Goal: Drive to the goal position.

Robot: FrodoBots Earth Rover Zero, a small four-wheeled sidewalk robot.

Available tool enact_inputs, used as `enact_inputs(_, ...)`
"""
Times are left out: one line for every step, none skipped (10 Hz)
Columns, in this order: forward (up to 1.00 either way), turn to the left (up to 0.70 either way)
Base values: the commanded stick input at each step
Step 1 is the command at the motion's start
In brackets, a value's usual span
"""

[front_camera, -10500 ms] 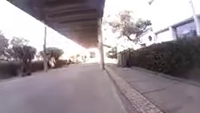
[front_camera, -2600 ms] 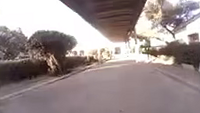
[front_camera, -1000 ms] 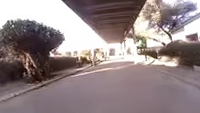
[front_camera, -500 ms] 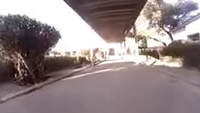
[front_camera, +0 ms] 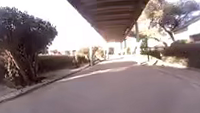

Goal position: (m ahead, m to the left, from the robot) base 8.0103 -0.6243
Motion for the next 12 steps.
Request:
enact_inputs(0.7,0.0)
enact_inputs(0.7,0.0)
enact_inputs(0.7,0.0)
enact_inputs(0.7,0.0)
enact_inputs(0.7,0.0)
enact_inputs(0.7,-0.04)
enact_inputs(0.7,-0.35)
enact_inputs(0.7,-0.35)
enact_inputs(0.7,-0.16)
enact_inputs(0.7,0.0)
enact_inputs(0.7,0.0)
enact_inputs(0.7,0.0)
